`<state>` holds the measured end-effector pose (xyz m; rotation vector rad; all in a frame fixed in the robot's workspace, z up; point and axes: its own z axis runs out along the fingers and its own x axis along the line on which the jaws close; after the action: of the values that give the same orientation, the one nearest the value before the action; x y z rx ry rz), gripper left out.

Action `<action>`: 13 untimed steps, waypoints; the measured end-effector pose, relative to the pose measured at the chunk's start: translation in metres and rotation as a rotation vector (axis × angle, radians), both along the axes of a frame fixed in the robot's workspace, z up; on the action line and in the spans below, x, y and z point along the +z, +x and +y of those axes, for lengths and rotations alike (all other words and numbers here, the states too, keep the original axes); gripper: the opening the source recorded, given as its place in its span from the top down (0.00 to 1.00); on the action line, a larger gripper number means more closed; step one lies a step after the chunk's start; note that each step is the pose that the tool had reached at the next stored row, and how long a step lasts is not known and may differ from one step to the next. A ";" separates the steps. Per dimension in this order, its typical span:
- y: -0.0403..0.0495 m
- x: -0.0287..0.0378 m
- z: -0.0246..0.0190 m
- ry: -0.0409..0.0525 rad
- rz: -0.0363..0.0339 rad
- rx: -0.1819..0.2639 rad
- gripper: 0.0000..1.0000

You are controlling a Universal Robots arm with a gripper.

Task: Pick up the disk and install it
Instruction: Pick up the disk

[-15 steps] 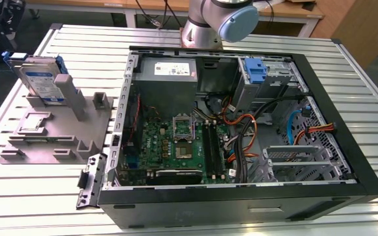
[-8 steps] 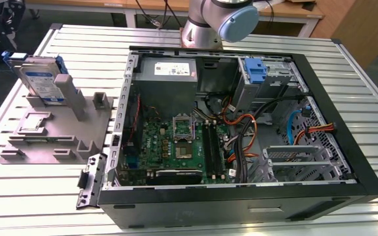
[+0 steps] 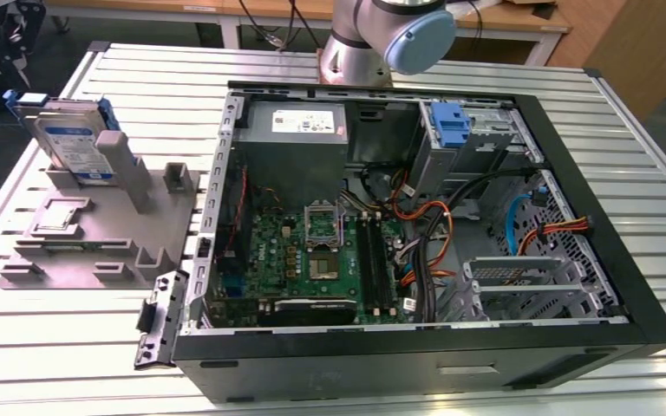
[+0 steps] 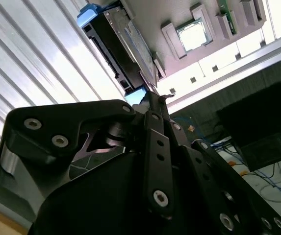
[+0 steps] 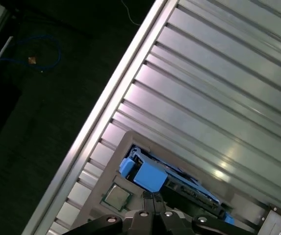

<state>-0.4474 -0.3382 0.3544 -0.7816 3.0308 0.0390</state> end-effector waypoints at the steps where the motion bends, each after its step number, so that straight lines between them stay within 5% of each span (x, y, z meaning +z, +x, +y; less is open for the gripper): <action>1: 0.0002 0.0001 0.0000 0.0000 0.0001 0.004 0.90; 13: 0.0002 0.0001 0.0000 0.0000 0.0001 0.008 0.90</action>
<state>-0.4472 -0.3382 0.3545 -0.7944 3.0277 0.0391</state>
